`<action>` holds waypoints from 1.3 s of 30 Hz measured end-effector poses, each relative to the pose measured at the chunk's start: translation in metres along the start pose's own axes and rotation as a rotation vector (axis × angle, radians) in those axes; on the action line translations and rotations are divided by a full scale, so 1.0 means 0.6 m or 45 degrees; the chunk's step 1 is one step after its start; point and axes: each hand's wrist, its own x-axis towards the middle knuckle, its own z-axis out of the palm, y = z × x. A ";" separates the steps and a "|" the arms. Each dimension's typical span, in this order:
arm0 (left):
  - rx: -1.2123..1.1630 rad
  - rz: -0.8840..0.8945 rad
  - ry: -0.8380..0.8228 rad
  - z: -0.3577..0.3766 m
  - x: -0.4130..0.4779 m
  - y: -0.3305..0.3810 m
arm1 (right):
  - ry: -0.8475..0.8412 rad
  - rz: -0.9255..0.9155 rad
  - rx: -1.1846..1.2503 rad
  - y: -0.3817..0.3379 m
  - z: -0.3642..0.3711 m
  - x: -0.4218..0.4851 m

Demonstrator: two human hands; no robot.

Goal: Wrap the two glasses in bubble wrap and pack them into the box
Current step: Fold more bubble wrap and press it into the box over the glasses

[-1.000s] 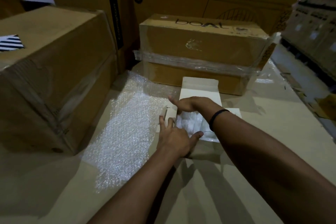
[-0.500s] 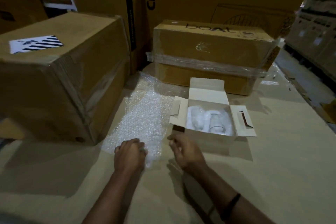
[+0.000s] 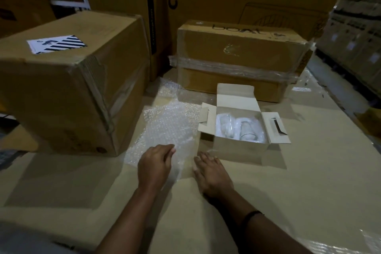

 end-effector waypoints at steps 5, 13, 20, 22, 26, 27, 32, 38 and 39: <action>-0.199 -0.065 -0.077 -0.002 -0.059 0.026 | -0.001 0.257 1.064 -0.020 -0.052 -0.004; -0.504 -0.186 -0.024 -0.016 -0.073 0.032 | 0.146 0.355 1.530 -0.019 -0.130 -0.049; -0.277 0.203 -0.211 0.025 -0.072 0.104 | -0.126 0.597 1.803 0.087 -0.219 -0.127; -0.146 0.182 -0.411 0.041 -0.078 0.124 | -0.170 0.653 1.775 0.125 -0.241 -0.143; 0.261 0.079 -0.750 0.069 -0.091 0.154 | -0.111 0.818 1.349 0.209 -0.263 -0.157; 0.343 0.053 -0.793 0.071 -0.095 0.154 | -0.109 0.847 1.202 0.222 -0.260 -0.156; 0.488 -0.005 -0.876 0.100 -0.116 0.180 | -0.056 0.886 0.481 0.261 -0.251 -0.141; 0.494 -0.056 -0.813 0.114 -0.125 0.180 | 0.186 0.492 -0.389 0.228 -0.227 -0.157; 0.483 -0.066 -0.801 0.115 -0.125 0.179 | 0.216 0.396 -0.362 0.212 -0.217 -0.162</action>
